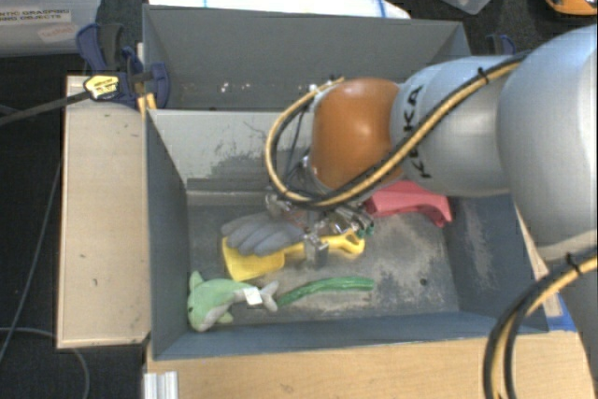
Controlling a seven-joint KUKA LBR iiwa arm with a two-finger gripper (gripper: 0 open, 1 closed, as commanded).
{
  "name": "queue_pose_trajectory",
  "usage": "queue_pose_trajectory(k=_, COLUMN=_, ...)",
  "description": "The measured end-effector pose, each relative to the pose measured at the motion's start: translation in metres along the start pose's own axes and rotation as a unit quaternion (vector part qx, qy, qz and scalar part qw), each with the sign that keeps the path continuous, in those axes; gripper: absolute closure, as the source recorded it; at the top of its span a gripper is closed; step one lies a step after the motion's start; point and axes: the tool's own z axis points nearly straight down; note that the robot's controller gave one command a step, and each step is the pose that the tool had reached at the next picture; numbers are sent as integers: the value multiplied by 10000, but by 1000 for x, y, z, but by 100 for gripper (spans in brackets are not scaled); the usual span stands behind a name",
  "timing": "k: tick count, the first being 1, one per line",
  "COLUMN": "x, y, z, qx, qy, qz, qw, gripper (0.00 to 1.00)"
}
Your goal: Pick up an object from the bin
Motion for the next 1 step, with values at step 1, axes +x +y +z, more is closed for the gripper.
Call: queue_pose_trajectory(k=1, x=12, y=-1, z=-1, qx=10, qy=6, qz=1025, qw=9947, gripper=100)
